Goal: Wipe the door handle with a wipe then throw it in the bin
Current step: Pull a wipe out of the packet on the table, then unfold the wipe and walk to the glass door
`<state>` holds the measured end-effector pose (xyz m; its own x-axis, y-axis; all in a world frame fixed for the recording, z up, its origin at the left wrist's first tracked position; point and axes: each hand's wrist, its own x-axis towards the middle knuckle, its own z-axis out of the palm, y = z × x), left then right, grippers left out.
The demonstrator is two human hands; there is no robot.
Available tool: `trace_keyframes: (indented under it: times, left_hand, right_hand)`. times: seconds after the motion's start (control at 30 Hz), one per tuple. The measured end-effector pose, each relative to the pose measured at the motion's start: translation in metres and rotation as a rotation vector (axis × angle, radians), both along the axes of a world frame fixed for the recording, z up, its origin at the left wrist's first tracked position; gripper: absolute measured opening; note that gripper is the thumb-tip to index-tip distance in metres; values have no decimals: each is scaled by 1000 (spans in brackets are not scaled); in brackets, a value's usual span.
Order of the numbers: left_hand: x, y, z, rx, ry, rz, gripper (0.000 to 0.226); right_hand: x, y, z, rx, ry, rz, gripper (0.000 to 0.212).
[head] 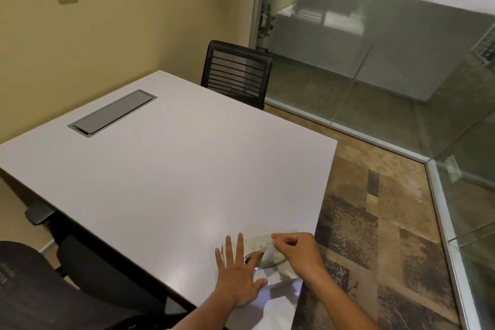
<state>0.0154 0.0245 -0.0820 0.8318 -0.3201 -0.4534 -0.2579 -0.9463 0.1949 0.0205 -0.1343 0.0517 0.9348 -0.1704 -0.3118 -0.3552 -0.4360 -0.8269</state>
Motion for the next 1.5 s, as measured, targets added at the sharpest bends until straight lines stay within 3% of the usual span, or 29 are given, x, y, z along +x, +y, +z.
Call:
trace_keyframes:
  times: [0.1, 0.2, 0.27, 0.4, 0.5, 0.6, 0.7, 0.83, 1.03, 1.17, 1.3, 1.5]
  left_hand:
    - [-1, 1, 2, -27, -6, -3, 84]
    - [-6, 4, 0, -41, -345, -8, 76]
    - [-8, 2, 6, -20, -449, -33, 75]
    - [3, -1, 0, 7, 10, -16, 84]
    - [10, -6, 17, 57, 121, 11, 85]
    - [24, -9, 43, -35, 126, 38, 63]
    - [40, -12, 78, -404, 147, 171, 44]
    - [49, -19, 127, -1053, 434, 427, 30]
    - [47, -45, 158, -1260, 675, 189, 52]
    - [45, -65, 168, -1353, 663, 47, 34]
    - [44, -89, 176, -1293, 550, -54, 13]
    - [42, -136, 203, -1240, 530, -175, 7]
  right_hand:
    - [0, -1, 12, 50, -8, -29, 14]
    - [0, -2, 23, 75, -22, -46, 19]
    - [-1, -4, 29, 117, -39, -72, 23]
    - [-1, -7, 38, 232, -47, -141, 20]
    - [-3, -10, 44, 303, -43, -179, 18]
    - [-7, -15, 49, 341, -57, -213, 21]
    - [-14, -22, 56, 384, -75, -219, 14]
    - [-27, -33, 69, 400, -121, -187, 13]
    - [-48, -56, 85, 471, -172, -287, 18]
    - [-61, -76, 93, 553, -196, -409, 16]
    - [-76, -97, 99, 546, -213, -488, 16]
    - [-105, -135, 106, 617, -247, -571, 20]
